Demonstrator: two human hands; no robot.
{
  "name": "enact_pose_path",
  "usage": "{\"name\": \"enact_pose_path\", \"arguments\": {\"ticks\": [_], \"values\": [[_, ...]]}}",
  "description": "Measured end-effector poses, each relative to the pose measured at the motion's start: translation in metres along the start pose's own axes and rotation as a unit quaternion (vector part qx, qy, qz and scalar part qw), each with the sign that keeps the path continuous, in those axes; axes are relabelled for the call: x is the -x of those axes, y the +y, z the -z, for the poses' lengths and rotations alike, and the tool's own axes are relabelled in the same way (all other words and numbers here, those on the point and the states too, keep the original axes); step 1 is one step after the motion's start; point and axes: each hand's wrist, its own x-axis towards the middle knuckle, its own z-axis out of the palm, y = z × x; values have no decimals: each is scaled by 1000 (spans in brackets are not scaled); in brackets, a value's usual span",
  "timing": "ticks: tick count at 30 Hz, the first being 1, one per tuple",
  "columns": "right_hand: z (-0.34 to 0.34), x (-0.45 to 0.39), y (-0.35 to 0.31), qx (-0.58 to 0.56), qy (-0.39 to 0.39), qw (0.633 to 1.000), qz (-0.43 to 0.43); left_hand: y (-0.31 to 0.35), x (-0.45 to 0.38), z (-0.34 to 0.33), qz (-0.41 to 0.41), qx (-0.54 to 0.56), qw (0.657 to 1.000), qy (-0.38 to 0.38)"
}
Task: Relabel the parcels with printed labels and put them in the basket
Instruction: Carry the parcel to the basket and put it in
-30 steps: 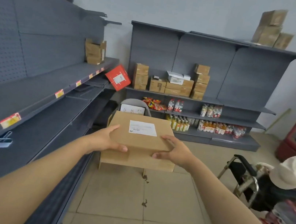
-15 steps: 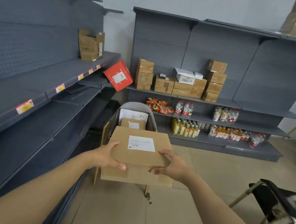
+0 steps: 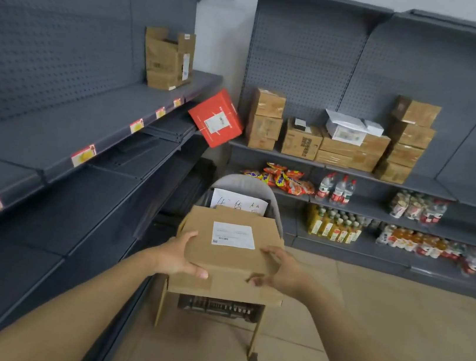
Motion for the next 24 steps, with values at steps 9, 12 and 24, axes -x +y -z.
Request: {"name": "enact_pose_path", "arguments": {"ticks": [9, 12, 24], "values": [[26, -148, -11, -1, 19, 999, -30, 22, -155, 72, -17, -56, 998, -4], [26, -187, -1, 2, 6, 999, -42, 22, -196, 77, -10, -60, 998, -16], [28, -355, 44, 79, -87, 990, -76, 18, -354, 59, 75, -61, 995, -14]]}}
